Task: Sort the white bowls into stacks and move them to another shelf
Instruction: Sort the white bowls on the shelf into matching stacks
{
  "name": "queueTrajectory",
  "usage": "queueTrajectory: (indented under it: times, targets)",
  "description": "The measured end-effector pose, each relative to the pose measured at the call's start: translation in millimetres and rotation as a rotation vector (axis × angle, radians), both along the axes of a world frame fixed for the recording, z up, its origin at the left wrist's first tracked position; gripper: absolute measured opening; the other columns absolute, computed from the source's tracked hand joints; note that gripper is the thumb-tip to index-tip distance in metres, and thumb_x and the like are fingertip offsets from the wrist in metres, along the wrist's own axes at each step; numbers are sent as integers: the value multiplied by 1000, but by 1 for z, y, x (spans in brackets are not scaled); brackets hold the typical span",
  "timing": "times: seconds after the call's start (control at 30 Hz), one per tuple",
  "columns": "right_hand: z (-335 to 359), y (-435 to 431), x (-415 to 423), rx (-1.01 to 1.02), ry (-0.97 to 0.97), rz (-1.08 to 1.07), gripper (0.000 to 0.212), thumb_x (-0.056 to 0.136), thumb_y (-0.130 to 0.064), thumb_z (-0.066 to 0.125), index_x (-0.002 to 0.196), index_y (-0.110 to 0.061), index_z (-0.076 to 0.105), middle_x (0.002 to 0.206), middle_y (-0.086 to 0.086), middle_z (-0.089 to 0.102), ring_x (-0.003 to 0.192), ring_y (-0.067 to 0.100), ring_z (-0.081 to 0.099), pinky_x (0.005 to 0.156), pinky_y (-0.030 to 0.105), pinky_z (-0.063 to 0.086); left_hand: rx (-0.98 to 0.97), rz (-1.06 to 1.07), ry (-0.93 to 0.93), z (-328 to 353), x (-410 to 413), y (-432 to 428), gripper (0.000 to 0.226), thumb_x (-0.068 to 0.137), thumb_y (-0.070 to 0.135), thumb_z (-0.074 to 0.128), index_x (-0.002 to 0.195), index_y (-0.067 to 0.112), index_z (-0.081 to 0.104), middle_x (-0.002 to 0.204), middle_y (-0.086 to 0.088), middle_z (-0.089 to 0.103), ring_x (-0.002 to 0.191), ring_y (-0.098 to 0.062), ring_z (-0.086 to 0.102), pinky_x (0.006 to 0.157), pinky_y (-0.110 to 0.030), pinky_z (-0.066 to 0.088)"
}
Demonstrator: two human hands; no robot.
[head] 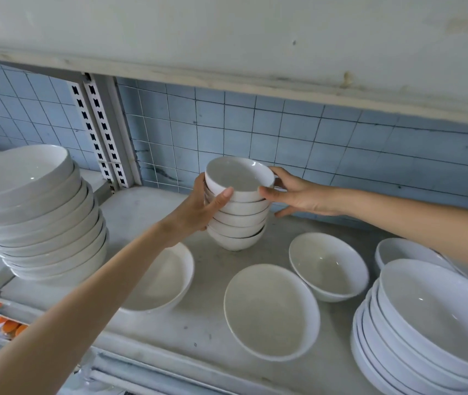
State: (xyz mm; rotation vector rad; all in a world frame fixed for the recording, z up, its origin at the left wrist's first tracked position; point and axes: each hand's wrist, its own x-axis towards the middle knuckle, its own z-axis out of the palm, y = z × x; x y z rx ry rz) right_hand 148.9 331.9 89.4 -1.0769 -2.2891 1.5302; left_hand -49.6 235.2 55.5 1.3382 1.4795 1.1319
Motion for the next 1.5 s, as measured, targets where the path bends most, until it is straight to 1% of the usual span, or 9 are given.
queueTrajectory:
  times: [0.2, 0.33, 0.4, 0.5, 0.6, 0.73, 0.9, 1.17, 1.5]
  targets:
    - [-8, 5, 31, 135, -184, 51, 103, 60, -78, 58, 143, -27, 25, 145, -15, 31, 131, 3, 38, 107, 31, 38, 109, -31, 14, -3, 2, -5, 41, 95, 30, 48, 128, 34, 23, 112, 35, 41, 103, 13, 48, 81, -14, 44]
    - [-14, 12, 60, 343, -409, 72, 74, 80, -53, 60, 142, -23, 33, 146, -6, 38, 133, 12, 38, 108, 24, 32, 169, -16, 119, -10, -3, -7, 76, 82, 51, 55, 143, 21, 21, 134, 23, 40, 123, 7, 40, 111, -27, 32]
    - [-17, 14, 76, 361, -460, 67, 61, 86, -38, 62, 139, -20, 37, 142, 0, 44, 129, 15, 44, 108, 27, 35, 205, 88, 264, -13, -1, -10, 93, 79, 55, 56, 149, 17, 9, 152, 12, 19, 138, -2, 20, 113, -17, 14]
    - [-19, 11, 91, 316, -507, 49, 51, 89, -28, 62, 135, -15, 43, 136, 3, 51, 118, 12, 53, 103, 25, 39, 534, 206, 517, -8, 13, -23, 84, 87, 44, 58, 149, 9, 13, 157, -4, 8, 142, -2, 6, 105, 1, 6]
    - [-20, 5, 101, 293, -563, 41, 46, 91, -28, 59, 134, -18, 44, 131, -5, 55, 110, 8, 55, 98, 23, 41, 783, 39, 571, 1, 30, -34, 57, 91, 32, 53, 141, 15, 32, 146, 5, 32, 136, 0, 28, 104, -7, 26]
    - [-26, 2, 110, 234, -586, 24, 43, 91, -24, 60, 131, -21, 45, 123, -7, 61, 95, 26, 65, 81, 36, 51, 476, -305, 604, 3, 55, -31, 48, 91, 41, 52, 136, 27, 43, 136, 14, 49, 125, -4, 44, 101, -23, 37]
    - [-37, -1, 111, 209, -613, -50, 28, 92, -9, 55, 119, -13, 50, 112, 6, 67, 70, 22, 60, 46, 21, 45, 42, -494, 760, -18, 78, -4, 79, 92, 47, 52, 151, 17, 10, 157, 1, 21, 142, -15, 22, 108, -22, 19]
    - [-31, 10, 111, 85, -529, -226, 21, 91, 3, 46, 107, -7, 56, 99, 15, 66, 73, 30, 62, 45, 28, 49, -211, -573, 321, -26, 91, 13, 92, 68, 52, 76, 142, 24, 30, 141, 8, 46, 123, -8, 50, 104, -30, 43]
    - [48, -5, 110, -172, -163, -313, 26, 89, 12, 45, 106, -1, 60, 70, 6, 67, 53, 10, 65, 45, 21, 53, 94, -363, -76, 15, 103, 14, 71, 75, 20, 73, 134, 9, 37, 122, 5, 58, 93, 8, 63, 82, -16, 51]
